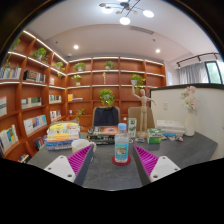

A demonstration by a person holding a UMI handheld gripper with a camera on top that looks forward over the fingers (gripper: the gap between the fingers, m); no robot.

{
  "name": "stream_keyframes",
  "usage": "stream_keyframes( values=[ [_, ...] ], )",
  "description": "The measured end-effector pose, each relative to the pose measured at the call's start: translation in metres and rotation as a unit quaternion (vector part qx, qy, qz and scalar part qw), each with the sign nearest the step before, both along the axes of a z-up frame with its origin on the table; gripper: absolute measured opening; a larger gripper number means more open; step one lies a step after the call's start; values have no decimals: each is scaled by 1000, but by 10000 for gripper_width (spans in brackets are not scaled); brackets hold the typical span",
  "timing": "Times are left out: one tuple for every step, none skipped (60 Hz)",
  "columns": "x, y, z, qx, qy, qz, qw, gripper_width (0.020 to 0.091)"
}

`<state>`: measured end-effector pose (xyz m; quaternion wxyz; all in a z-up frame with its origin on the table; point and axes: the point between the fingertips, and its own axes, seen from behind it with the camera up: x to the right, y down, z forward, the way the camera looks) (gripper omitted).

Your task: Pour water

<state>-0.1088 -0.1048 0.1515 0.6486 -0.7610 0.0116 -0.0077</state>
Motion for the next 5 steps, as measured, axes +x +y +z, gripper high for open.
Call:
stream_keyframes(
  values=[
    [0, -1, 1, 1, 0, 0, 1000, 803],
    [0, 1, 1, 2, 0, -1, 1000, 801],
    [1, 0, 2, 3, -1, -1, 1000, 801],
    [1, -1, 3, 3, -2, -2, 1000, 802],
    [2, -2, 3, 4, -3, -3, 1000, 800]
  ],
)
